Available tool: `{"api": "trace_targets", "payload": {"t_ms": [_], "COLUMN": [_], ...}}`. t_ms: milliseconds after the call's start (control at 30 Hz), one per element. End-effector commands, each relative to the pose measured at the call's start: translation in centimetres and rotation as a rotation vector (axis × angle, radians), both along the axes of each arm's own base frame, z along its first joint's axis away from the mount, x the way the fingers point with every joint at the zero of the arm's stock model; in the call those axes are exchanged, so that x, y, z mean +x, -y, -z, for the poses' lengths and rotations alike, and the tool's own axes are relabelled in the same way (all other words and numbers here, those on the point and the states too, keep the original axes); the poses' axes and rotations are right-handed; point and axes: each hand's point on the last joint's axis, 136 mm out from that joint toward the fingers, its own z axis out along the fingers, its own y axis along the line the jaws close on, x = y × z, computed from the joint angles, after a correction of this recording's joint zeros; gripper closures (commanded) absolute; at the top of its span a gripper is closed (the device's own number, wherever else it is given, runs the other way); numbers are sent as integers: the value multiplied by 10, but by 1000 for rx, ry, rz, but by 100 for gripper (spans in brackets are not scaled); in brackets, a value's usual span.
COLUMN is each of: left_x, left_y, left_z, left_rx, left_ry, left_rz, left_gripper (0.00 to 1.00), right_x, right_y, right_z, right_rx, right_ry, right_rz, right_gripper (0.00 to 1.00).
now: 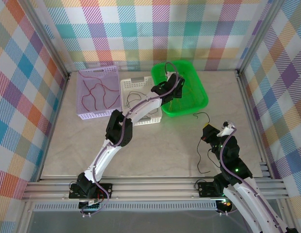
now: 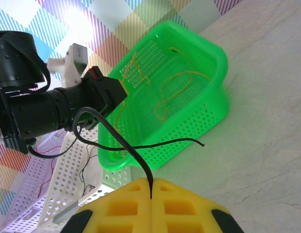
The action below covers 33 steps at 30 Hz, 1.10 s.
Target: Untangle the cables
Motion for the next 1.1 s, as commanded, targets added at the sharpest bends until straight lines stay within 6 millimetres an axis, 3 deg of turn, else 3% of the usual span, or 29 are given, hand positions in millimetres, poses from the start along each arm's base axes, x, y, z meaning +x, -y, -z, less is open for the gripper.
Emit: {"api": "trace_targets", "payload": {"t_ms": [0, 167, 267, 333, 533, 700, 933, 1067], "left_x": [-10, -12, -13, -14, -24, -38, -66, -90], "left_y": [8, 7, 12, 18, 25, 18, -26, -62], "left_z": [-19, 0, -14, -30, -84, -129, -182, -209], "left_rx": [-58, -42, -78, -116, -192, -229, -145, -129], "left_ry": [-12, -61, -59, -53, -19, 9, 87, 139], "left_rz": [17, 25, 56, 92, 156, 188, 180, 181], "left_gripper": [100, 98, 57, 44, 37, 34, 28, 17], "right_x": [2, 2, 3, 4, 6, 5, 5, 6], "right_y": [-2, -5, -8, -10, -16, -16, -19, -41], "right_z": [-4, -5, -6, -7, -10, -15, -36, -65], "right_rx": [16, 14, 13, 9, -3, -10, -32, -41], "right_ry": [24, 27, 30, 33, 43, 64, 139, 183], "right_rz": [-9, -20, -38, -50, -79, -86, -110, -230], "right_gripper": [100, 100, 100, 100, 100, 100, 100, 100]}}
